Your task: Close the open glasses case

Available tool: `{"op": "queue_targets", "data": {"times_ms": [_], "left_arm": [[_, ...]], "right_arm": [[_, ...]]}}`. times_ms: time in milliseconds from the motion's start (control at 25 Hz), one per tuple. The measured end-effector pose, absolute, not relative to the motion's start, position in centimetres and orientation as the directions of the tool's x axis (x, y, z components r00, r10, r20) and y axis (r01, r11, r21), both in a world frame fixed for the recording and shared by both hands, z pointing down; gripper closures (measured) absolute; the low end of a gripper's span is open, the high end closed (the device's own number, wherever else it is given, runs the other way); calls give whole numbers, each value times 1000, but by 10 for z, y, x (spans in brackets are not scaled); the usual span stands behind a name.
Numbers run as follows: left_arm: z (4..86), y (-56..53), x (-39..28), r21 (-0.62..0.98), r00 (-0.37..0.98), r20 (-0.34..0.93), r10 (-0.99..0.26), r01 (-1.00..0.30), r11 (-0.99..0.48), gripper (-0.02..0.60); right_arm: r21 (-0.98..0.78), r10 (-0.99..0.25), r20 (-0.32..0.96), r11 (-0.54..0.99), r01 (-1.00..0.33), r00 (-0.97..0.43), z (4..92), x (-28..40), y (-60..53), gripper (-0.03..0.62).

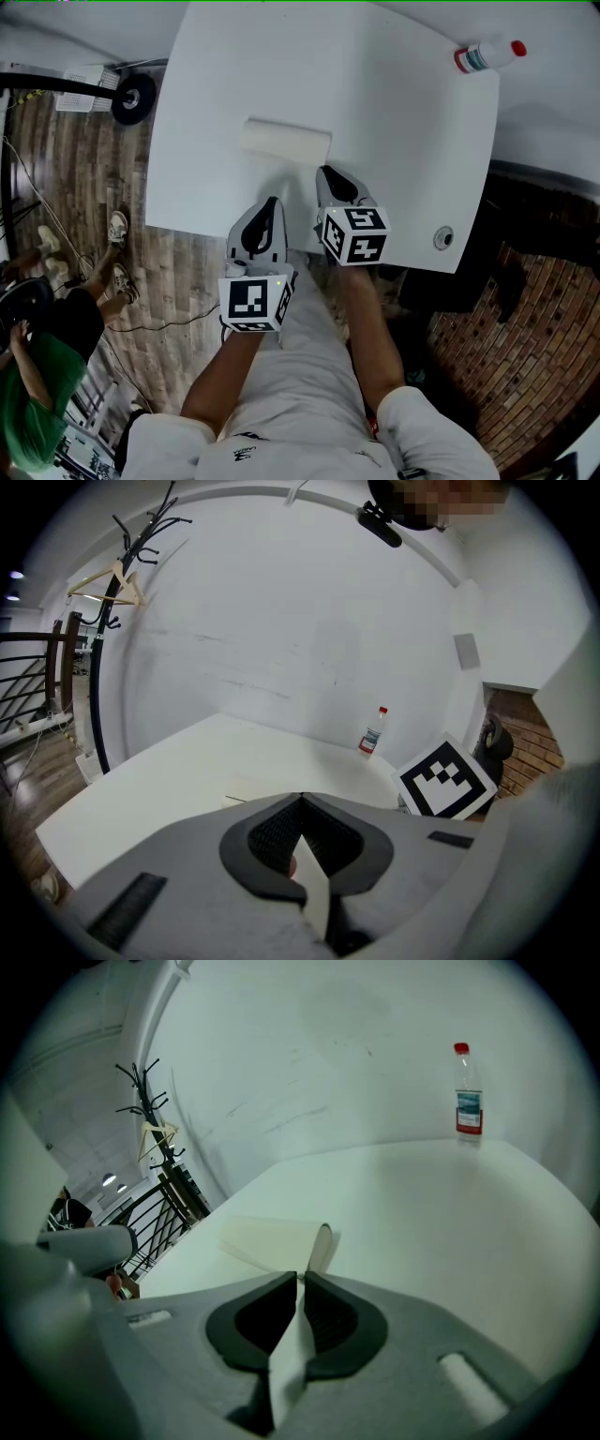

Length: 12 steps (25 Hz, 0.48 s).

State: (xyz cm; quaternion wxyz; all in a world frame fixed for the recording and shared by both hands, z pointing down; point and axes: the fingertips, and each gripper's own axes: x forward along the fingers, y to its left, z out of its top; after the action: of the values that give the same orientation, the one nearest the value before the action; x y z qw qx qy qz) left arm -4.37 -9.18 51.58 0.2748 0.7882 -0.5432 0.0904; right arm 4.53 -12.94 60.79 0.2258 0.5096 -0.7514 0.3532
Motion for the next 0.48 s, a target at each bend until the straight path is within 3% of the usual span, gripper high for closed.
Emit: {"op": "queue_targets", "data": {"times_ms": [480], "left_arm": [[499,-89,-52,332,381,429,-819,-910,-249,584]], "right_arm": [[-319,-658,653,210,-924,-375,583,47,-125,556]]}}
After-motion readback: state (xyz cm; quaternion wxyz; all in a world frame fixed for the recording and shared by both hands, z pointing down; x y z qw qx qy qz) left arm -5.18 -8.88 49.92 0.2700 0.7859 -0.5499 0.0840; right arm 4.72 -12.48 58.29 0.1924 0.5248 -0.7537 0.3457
